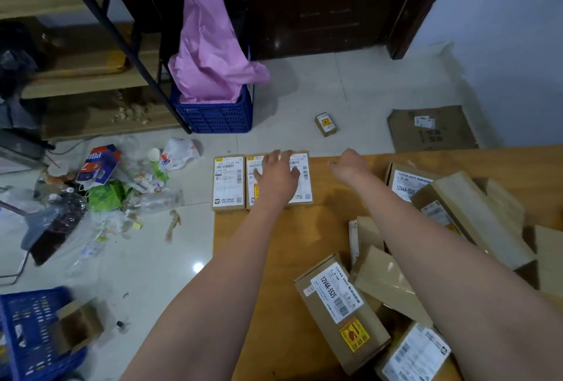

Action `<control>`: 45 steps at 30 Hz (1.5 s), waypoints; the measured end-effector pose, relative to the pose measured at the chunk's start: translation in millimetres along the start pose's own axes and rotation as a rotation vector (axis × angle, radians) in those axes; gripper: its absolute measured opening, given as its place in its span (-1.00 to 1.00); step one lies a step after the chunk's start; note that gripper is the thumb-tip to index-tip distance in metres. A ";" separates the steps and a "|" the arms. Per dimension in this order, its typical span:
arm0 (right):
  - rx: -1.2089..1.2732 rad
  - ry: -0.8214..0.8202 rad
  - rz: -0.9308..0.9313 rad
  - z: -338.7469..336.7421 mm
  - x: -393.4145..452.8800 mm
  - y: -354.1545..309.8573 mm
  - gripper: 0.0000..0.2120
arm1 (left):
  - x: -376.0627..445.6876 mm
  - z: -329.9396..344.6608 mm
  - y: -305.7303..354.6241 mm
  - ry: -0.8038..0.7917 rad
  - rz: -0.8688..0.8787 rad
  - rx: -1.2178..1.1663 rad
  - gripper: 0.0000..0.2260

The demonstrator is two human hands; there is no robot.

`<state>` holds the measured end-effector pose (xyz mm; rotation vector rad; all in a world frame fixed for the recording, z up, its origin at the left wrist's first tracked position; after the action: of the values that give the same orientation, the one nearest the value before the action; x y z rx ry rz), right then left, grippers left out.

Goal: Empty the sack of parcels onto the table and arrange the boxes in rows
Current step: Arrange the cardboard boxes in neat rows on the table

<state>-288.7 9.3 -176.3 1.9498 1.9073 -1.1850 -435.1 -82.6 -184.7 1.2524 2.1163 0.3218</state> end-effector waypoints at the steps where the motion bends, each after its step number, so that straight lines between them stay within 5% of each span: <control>1: -0.004 0.006 0.006 -7.6 -2.1 6.7 -0.72 | -0.6 4.5 12.7 -0.014 0.025 -0.015 -0.59; 20: 0.094 0.095 0.022 -96.5 -62.8 105.3 -0.74 | -53.9 72.6 167.3 -0.319 0.246 -0.052 -0.68; 29: -0.086 -0.148 -0.005 -41.8 -95.1 112.8 -0.84 | -99.7 76.3 121.1 -0.403 0.046 -0.108 -0.66; 36: -0.198 -0.193 0.048 8.9 -84.3 108.2 -0.34 | -113.4 70.8 77.6 -0.368 -0.064 -0.181 -0.67; 45: -0.382 -0.253 0.130 59.2 -28.4 120.3 -0.48 | -108.1 63.5 39.9 -0.346 -0.133 -0.282 -0.68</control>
<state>-200.8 -69.4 -246.1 1.6115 1.6993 -0.9013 -330.9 -161.2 -168.6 0.9253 1.7762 0.3073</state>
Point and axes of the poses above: each hand's wrist, its own x-axis towards the middle knuckle, its own z-axis out of the palm, y = z × x, the point moved 2 cm from there along x, towards the middle knuckle, and after that the axes turned 6 degrees about -y, right-handed, at the moved point
